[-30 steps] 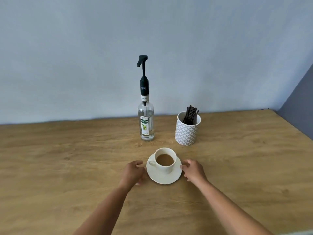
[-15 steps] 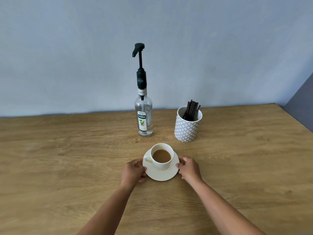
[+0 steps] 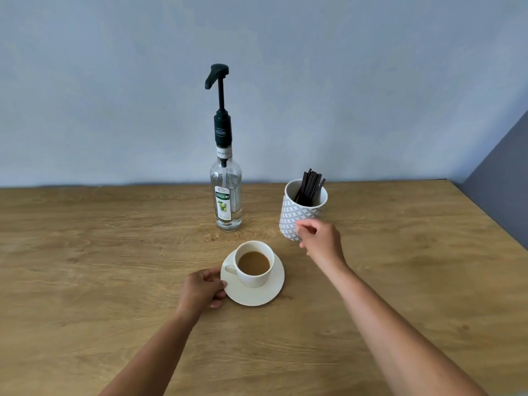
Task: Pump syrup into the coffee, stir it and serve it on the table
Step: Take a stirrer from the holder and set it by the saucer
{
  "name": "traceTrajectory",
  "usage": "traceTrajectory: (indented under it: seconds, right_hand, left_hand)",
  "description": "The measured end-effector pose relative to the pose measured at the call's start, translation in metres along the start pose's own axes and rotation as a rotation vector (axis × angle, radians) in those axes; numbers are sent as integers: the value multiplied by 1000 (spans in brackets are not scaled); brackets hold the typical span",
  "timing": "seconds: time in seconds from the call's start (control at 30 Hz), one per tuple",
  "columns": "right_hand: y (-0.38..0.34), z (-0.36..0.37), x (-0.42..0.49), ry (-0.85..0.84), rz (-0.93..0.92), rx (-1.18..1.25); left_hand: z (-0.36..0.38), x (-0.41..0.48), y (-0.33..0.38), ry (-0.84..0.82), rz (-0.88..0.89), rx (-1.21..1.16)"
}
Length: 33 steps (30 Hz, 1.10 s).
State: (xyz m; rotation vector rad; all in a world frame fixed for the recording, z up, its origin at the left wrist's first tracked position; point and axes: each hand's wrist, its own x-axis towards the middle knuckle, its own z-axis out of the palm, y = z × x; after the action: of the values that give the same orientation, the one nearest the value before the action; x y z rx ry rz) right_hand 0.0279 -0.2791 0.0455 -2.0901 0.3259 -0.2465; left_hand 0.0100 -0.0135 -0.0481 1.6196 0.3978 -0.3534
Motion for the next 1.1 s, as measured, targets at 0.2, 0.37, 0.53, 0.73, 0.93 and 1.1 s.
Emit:
traceTrajectory:
  seconds: [0.2, 0.37, 0.53, 0.73, 0.93, 1.1]
  right_hand:
    - [-28, -43, 83, 272, 2, 181]
    - [-14, -37, 127, 215, 182, 99]
    - [-10, -27, 133, 223, 212, 109]
    - [-6, -24, 136, 241, 216, 158]
    - [-5, -31, 129, 274, 167, 216]
    - [-20, -49, 109, 305, 55, 281]
  left_hand:
    - [1, 3, 0, -7, -23, -41]
    - [1, 4, 0, -15, -37, -57]
    - [1, 5, -1, -11, -55, -60]
    - [2, 4, 1, 8, -62, -43]
    - [2, 2, 3, 14, -69, -37]
    - [5, 0, 7, 22, -74, -28]
